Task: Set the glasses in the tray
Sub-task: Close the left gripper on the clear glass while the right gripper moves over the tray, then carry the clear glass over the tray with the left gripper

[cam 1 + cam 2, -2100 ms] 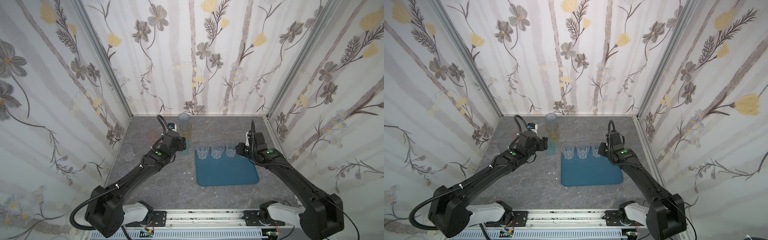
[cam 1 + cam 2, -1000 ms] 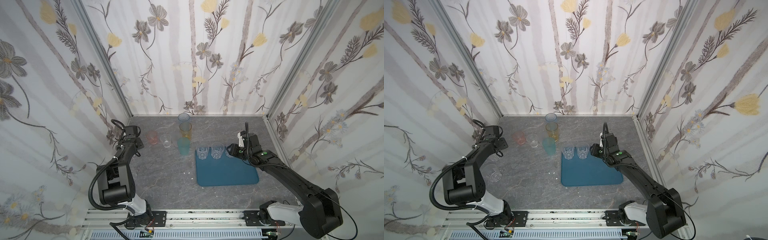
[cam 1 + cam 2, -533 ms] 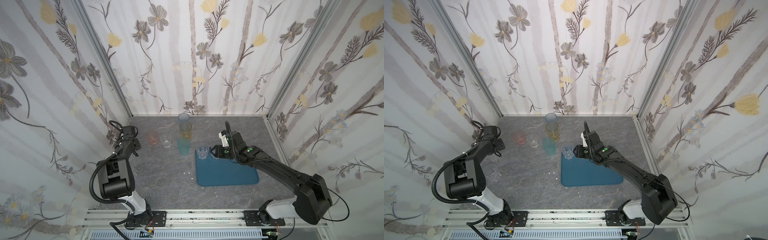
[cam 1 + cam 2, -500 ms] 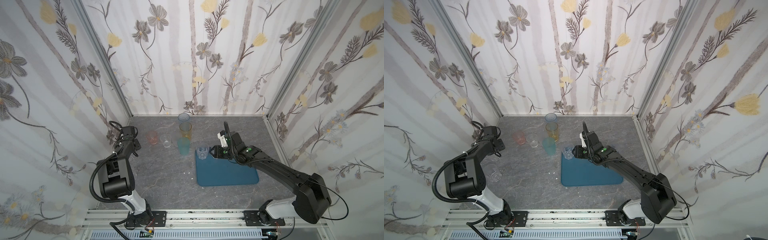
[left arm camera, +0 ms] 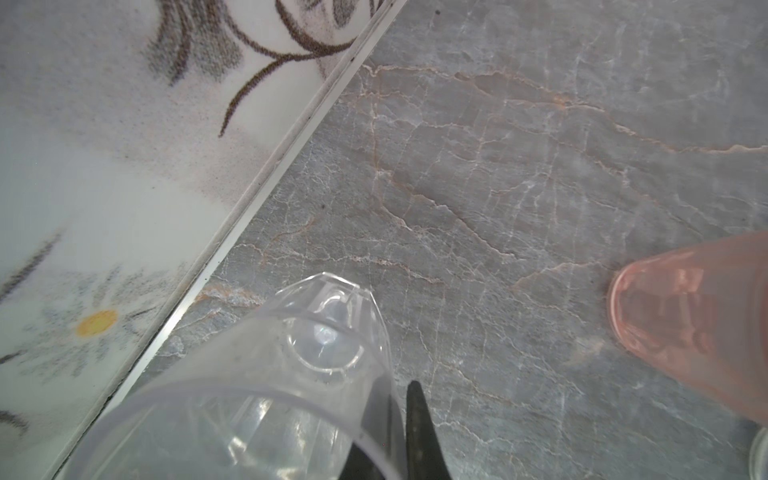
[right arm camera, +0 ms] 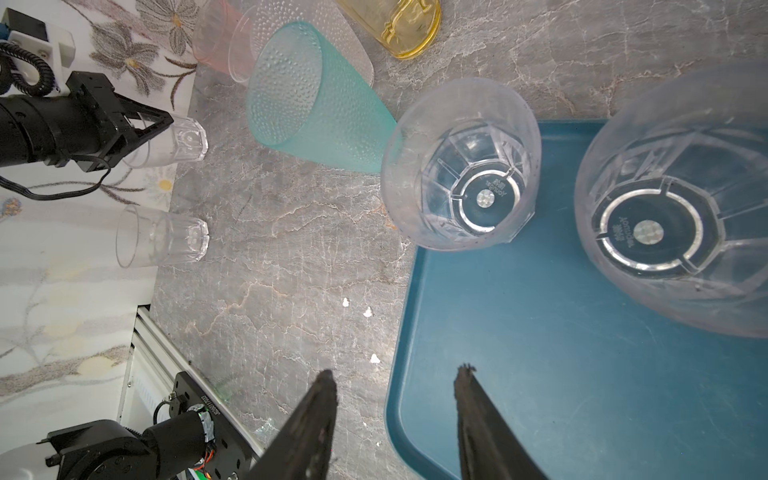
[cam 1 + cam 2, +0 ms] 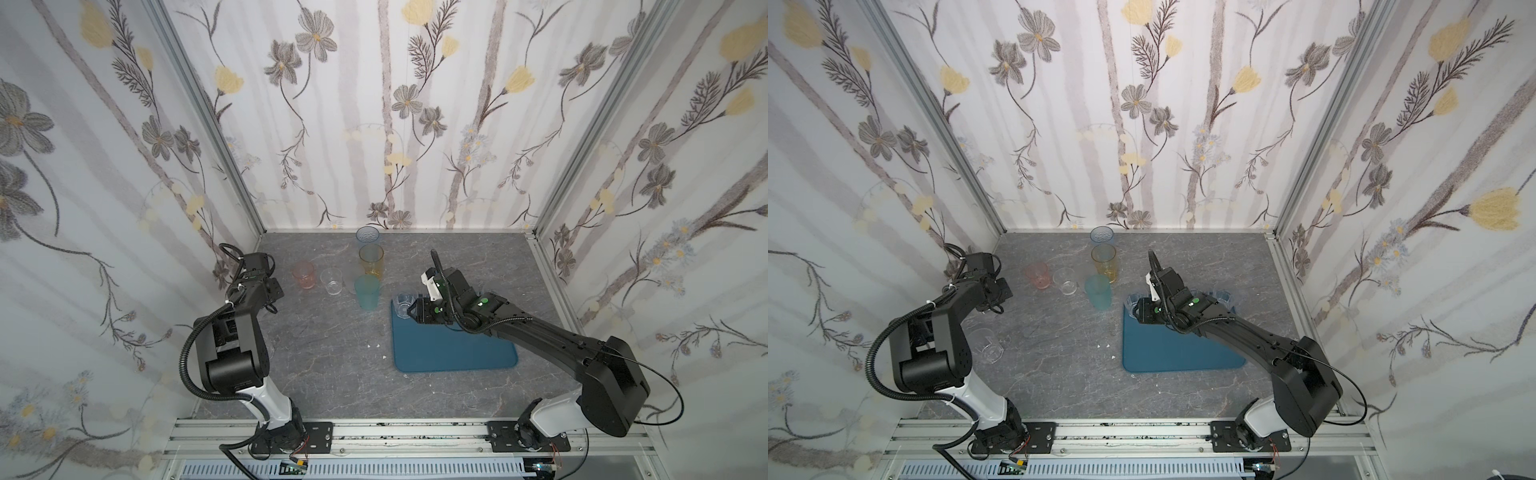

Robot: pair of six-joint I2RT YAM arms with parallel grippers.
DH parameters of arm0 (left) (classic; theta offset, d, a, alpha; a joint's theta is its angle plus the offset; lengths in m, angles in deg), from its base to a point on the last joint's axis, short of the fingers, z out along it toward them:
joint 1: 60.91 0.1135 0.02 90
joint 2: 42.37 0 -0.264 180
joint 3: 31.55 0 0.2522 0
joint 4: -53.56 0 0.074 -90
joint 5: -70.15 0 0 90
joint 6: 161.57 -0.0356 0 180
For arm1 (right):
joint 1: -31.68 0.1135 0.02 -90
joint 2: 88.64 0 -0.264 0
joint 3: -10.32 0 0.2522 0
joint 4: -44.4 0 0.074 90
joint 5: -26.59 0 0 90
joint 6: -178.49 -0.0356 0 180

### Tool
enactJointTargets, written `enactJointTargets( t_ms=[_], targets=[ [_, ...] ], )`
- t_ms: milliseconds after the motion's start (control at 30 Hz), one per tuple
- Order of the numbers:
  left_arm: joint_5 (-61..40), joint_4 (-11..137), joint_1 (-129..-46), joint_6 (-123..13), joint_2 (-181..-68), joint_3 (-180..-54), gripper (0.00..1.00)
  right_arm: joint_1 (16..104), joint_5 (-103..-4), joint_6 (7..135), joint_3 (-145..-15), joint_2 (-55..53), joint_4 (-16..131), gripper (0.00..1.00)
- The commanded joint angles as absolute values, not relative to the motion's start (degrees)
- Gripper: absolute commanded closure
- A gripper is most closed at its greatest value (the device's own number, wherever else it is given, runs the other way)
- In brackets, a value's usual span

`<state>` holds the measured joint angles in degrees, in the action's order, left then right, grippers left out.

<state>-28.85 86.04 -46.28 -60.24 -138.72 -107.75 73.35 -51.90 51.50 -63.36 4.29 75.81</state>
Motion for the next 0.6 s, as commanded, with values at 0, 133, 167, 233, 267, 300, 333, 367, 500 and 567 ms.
enactJointTargets(
  t_ms=[0, 133, 167, 233, 267, 300, 333, 367, 500, 567],
  targets=[
    [-28.37, 85.69, -47.55, -59.38, -135.62, -106.66, 1.0, 73.31, -53.74, 51.32, -63.9, 4.12, 74.42, 0.53],
    [-29.07, 86.06, -50.66, -57.85, -129.98, -105.11, 1.0, 73.0, -53.91, 51.3, -64.91, 4.25, 74.85, 0.53],
    [-29.28, 86.41, -51.62, -57.18, -128.06, -104.76, 1.0, 73.05, -53.99, 51.3, -65.2, 4.35, 75.07, 0.53],
    [-29.86, 87.27, -53.6, -55.93, -124.41, -104.3, 1.0, 73.0, -54.23, 51.26, -65.66, 4.37, 75.47, 0.53],
    [-30.31, 88.13, -54.82, -55.27, -122.45, -104.29, 1.0, 73.04, -54.42, 51.3, -65.76, 4.39, 75.69, 0.52],
    [-31.1, 89.27, -56.46, -54.49, -120.5, -104.44, 1.0, 72.91, -54.7, 51.32, -65.84, 4.35, 75.8, 0.52],
    [-32.11, 90.48, -58.5, -53.47, -118.92, -104.75, 1.0, 72.84, -54.89, 51.29, -65.85, 4.13, 75.91, 0.53],
    [-33.83, 92.19, -61.72, -52.37, -117.28, -105.26, 1.0, 72.74, -55.17, 51.3, -65.93, 4.16, 76.06, 0.53],
    [-38.66, 98.85, -76.21, -47.04, -111.88, -106.31, 1.0, 72.4, -55.97, 50.96, -66.11, 3.98, 76.26, 0.53],
    [-39.53, 101.33, -81.58, -44.31, -110.22, -105.97, 1.0, 72.33, -56.22, 50.54, -66.11, 3.89, 76.26, 0.53]
  ],
)
